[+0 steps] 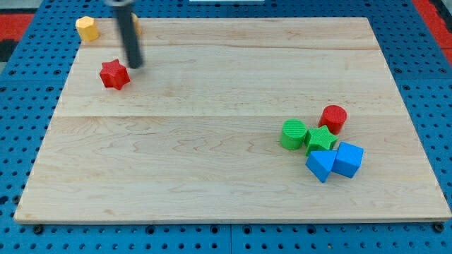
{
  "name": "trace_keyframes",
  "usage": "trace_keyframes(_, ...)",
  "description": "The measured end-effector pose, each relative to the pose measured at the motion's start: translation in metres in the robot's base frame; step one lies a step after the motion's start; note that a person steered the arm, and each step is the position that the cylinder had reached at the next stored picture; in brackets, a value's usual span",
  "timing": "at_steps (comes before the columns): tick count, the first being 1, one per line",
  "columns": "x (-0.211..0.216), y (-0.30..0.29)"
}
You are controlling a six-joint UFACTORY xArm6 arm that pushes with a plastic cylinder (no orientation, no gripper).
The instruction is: Place the red star below the heart
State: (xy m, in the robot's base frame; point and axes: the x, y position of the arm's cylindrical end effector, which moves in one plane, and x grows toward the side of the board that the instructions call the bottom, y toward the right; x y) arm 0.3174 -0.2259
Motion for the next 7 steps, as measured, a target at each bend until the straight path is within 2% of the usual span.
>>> trace_keyframes(1,-0.011,-0.062)
trace_keyframes(2,0.028,-0.077)
trace_keyframes(3,0.056,-0.023)
trace_keyframes(4,0.048,0.002)
trace_keyframes(5,0.028,-0.042)
trace_keyframes(6,0.005,0.000)
trace_keyframes(7,0.019,0.085)
